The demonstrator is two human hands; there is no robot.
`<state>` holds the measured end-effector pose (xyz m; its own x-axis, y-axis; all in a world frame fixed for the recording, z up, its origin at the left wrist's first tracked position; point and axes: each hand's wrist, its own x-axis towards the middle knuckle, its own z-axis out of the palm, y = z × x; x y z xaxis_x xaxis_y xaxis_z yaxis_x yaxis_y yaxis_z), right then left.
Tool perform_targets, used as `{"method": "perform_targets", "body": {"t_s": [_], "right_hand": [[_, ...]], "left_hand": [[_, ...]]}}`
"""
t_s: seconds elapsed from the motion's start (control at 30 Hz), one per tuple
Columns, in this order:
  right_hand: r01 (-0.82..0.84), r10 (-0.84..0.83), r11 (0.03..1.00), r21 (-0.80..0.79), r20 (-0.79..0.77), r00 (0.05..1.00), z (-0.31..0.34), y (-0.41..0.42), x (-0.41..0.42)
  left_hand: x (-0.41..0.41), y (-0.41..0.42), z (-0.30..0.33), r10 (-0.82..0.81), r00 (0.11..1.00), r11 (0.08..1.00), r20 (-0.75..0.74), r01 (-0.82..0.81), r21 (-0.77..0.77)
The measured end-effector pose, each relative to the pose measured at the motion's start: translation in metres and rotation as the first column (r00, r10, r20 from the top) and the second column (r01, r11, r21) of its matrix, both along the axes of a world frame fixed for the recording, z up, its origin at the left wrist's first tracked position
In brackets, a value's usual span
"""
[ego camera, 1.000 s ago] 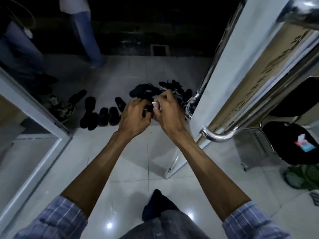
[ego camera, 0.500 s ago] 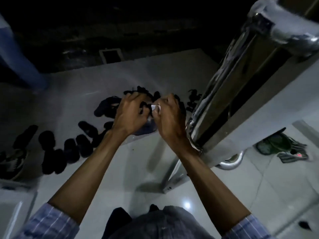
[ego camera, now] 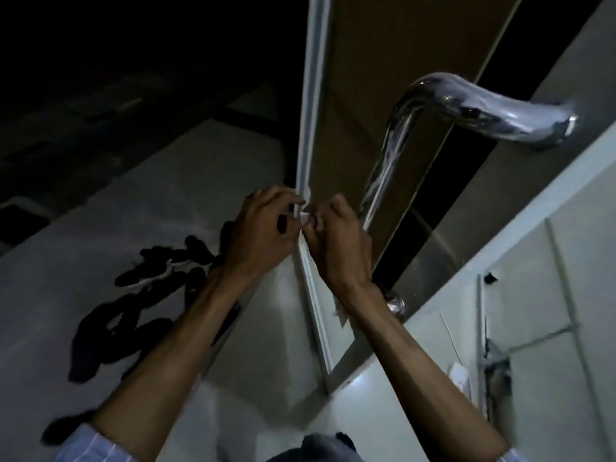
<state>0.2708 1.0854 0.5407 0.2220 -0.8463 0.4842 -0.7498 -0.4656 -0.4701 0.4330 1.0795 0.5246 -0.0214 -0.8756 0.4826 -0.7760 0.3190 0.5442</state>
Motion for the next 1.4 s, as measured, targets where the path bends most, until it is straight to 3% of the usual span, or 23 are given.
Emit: {"method": "perform_targets", "body": {"t_s": [0.3,0.63,0.87,1.03,1.23,1.4], "right_hand": [[0.245,-0.245,0.969,-0.027,0.001,0.969,0.017,0.017,-0.001],[0.309,-0.306,0.941,-0.141,0.038,0.951,0.032,0.012,-0.006],[0.355,-0.328,0.888,-0.292,0.140,0.934,0.078,0.044,-0.009],[0.474,-0.377,0.776,-0.416,0.296,0.877,0.129,0.075,-0.014],[0.651,-0.511,0.501,-0.570,0.412,0.754,0.175,0.085,-0.033],[0.711,-0.559,0.476,-0.518,0.445,0.699,0.179,0.072,-0.050]], "left_hand": [[-0.010,-0.016,0.012,-0.274,0.961,0.962,0.022,0.274,0.008],[-0.015,-0.028,0.035,-0.351,0.930,0.930,-0.108,0.332,-0.159],[-0.027,-0.030,0.080,-0.453,0.870,0.865,-0.194,0.376,-0.332],[-0.043,-0.026,0.127,-0.579,0.797,0.770,-0.169,0.466,-0.436],[-0.064,-0.033,0.175,-0.653,0.755,0.688,-0.058,0.560,-0.461],[-0.079,-0.047,0.186,-0.688,0.725,0.653,-0.001,0.619,-0.436]]}}
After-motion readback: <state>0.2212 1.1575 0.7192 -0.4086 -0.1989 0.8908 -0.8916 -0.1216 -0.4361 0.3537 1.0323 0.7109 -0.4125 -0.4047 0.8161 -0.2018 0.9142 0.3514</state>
